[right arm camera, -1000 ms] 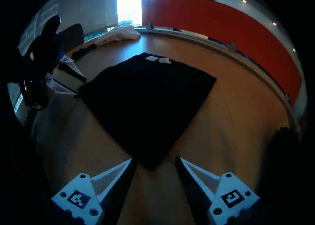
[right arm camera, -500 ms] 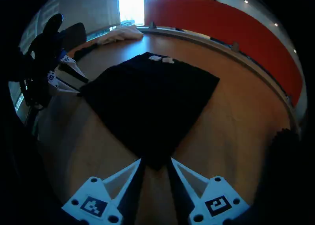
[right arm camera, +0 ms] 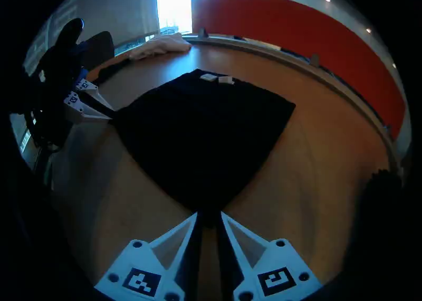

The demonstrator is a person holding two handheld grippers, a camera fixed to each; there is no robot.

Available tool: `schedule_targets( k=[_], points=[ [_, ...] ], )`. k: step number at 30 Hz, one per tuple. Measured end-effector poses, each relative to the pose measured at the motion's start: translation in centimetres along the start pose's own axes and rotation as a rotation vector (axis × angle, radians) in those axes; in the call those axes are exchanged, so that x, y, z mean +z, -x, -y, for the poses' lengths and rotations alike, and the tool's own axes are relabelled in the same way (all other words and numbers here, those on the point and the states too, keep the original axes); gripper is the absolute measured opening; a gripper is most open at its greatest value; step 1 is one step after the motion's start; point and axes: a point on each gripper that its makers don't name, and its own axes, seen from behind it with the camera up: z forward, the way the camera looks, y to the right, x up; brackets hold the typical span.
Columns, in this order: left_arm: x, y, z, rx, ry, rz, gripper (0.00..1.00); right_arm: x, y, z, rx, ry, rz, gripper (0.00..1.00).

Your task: Fold towel

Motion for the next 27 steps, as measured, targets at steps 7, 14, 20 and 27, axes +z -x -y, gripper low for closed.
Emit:
schedule_targets(
  k=[7, 14, 20, 27],
  points=[
    [-0.1, 0.0, 0.0, -0.031, -0.001, 0.006, 0.15, -0.6, -0.7, 0.3, 0.018, -0.008, -0.019, 0.14],
    [-0.5, -0.4, -0.1, -0.043, 0.000, 0.006, 0.15, -1.3, -1.4, 0.5, 0.026, -0.013, -0.038, 0.14],
    [-1.9, -1.7, -0.4, -0.070, 0.000, -0.010, 0.15, -2.7, -2.9, 0.4, 0.030, -0.009, -0.071, 0.14],
    [-3.6, -2.4, -1.0, -0.102, 0.019, 0.002, 0.15, -4.9, -4.8, 0.1, 0.024, 0.002, -0.105, 0.14]
  ],
)
